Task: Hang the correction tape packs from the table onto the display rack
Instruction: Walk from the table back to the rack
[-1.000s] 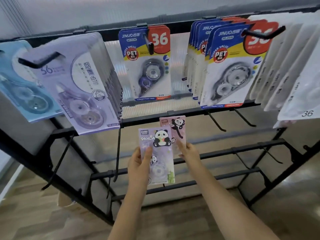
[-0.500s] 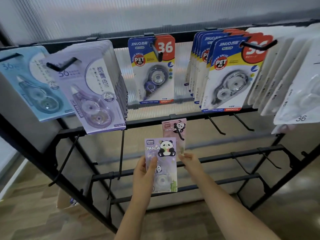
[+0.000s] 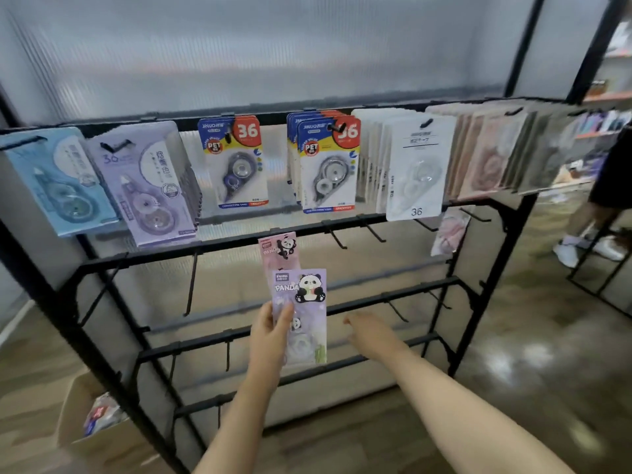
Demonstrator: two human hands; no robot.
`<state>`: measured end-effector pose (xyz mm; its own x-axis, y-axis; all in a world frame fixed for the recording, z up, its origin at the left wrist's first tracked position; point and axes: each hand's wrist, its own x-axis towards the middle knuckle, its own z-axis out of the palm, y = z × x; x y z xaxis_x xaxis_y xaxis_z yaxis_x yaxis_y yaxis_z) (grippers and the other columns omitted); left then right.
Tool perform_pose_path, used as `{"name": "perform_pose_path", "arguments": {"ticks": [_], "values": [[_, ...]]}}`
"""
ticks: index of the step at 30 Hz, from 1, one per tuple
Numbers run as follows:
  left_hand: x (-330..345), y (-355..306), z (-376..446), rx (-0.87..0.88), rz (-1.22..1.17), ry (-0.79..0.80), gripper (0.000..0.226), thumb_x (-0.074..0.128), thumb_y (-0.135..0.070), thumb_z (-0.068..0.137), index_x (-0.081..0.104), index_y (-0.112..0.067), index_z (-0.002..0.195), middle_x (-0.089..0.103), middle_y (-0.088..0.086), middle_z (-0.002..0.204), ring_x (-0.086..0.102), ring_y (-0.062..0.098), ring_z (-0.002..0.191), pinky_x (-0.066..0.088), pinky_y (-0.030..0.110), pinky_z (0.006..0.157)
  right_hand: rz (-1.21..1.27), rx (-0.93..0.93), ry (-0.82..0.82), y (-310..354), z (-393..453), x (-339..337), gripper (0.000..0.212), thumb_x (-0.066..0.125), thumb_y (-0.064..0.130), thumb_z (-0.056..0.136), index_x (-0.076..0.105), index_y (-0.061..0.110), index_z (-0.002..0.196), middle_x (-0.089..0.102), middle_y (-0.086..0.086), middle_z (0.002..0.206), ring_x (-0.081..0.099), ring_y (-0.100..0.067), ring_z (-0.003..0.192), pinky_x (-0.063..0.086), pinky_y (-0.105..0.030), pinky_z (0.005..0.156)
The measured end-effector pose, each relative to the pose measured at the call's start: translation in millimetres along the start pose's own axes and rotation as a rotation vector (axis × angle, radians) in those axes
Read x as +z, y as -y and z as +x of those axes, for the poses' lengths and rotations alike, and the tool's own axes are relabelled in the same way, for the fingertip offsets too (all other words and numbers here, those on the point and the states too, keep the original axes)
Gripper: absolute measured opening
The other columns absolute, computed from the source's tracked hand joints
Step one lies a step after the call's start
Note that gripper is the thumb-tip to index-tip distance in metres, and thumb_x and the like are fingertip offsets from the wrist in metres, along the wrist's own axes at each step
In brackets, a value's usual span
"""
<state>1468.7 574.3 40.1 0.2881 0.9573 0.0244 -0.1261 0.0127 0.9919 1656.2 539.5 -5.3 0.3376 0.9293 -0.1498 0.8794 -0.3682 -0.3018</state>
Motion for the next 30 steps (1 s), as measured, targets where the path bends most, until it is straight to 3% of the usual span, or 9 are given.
{"name": "perform_pose_path", "arguments": {"ticks": [2,7,11,12,14,22,27,30], "values": [[11.0,-5.1,-16.0,0.038,-0.010,0.034,0.014,0.057,-0.020,0.094,0.062,-0.007,0.098,0.069,0.016,0.095,0.065,0.030,0.086,0.055,0.045,0.077,-0.069,-0.021,-0.024,-7.8,-18.5,-16.3,0.041,0.047,0.014,0.093,0.046,0.009,0.134,0.047,-0.011,0.138,0.041,-0.026,0.128,0.035,-0.032,0.100],[29.9,-9.4,-40.8,0.060,-0.013,0.048,0.009,0.059,-0.024,0.094,0.064,-0.017,0.098,0.073,0.003,0.095,0.068,0.027,0.092,0.056,0.045,0.081,-0.156,-0.008,-0.043,-19.3,-47.8,-41.2,0.040,0.044,0.013,0.094,0.045,0.009,0.133,0.046,-0.010,0.138,0.038,-0.027,0.128,0.040,-0.036,0.095],[45.5,-13.7,-57.1,0.093,0.020,0.060,0.006,0.057,-0.026,0.095,0.061,-0.024,0.098,0.069,-0.011,0.093,0.066,0.006,0.085,0.053,0.018,0.065,-0.181,-0.004,-0.077,-24.4,-65.3,-48.6,0.041,0.042,0.011,0.093,0.045,0.013,0.134,0.047,-0.009,0.137,0.042,-0.027,0.125,0.042,-0.035,0.092],[49.1,-14.3,-58.6,0.094,0.025,0.062,0.006,0.056,-0.027,0.095,0.060,-0.024,0.099,0.067,-0.013,0.092,0.064,0.002,0.084,0.051,0.017,0.063,-0.178,-0.001,-0.079,-24.7,-68.7,-50.1,0.042,0.042,0.011,0.093,0.044,0.013,0.135,0.046,-0.008,0.137,0.042,-0.027,0.125,0.042,-0.035,0.092],[56.3,-14.9,-58.1,0.090,0.043,0.068,0.009,0.056,-0.027,0.096,0.059,-0.022,0.102,0.066,-0.013,0.095,0.063,0.005,0.088,0.051,0.022,0.068,-0.185,-0.006,-0.086,-26.2,-72.6,-52.4,0.043,0.042,0.010,0.093,0.043,0.013,0.136,0.046,-0.009,0.138,0.043,-0.028,0.125,0.042,-0.036,0.092],[76.8,0.9,-12.6,0.112,0.087,0.042,0.015,0.056,-0.025,0.096,0.062,-0.015,0.105,0.068,-0.004,0.098,0.061,0.008,0.087,0.047,0.013,0.068,-0.204,-0.041,-0.048,-40.7,-47.3,-50.0,0.044,0.044,0.010,0.093,0.041,0.011,0.136,0.043,-0.011,0.140,0.038,-0.028,0.129,0.040,-0.035,0.093],[87.0,16.7,29.4,0.020,0.059,-0.005,0.038,0.055,-0.033,0.096,0.055,-0.012,0.127,0.061,0.000,0.123,0.057,0.016,0.111,0.045,0.027,0.091,-0.186,-0.067,-0.029,-49.7,-17.8,-43.4,0.041,0.046,0.011,0.092,0.043,0.008,0.133,0.044,-0.012,0.137,0.038,-0.028,0.128,0.037,-0.037,0.099],[97.4,26.1,57.4,-0.002,0.039,-0.038,0.028,0.054,-0.030,0.097,0.055,-0.010,0.117,0.057,0.003,0.113,0.055,0.013,0.095,0.043,0.021,0.076,-0.161,-0.074,-0.011,-55.4,-1.3,-32.3,0.042,0.049,0.014,0.091,0.045,0.009,0.132,0.046,-0.012,0.136,0.040,-0.029,0.127,0.038,-0.037,0.101]]}}
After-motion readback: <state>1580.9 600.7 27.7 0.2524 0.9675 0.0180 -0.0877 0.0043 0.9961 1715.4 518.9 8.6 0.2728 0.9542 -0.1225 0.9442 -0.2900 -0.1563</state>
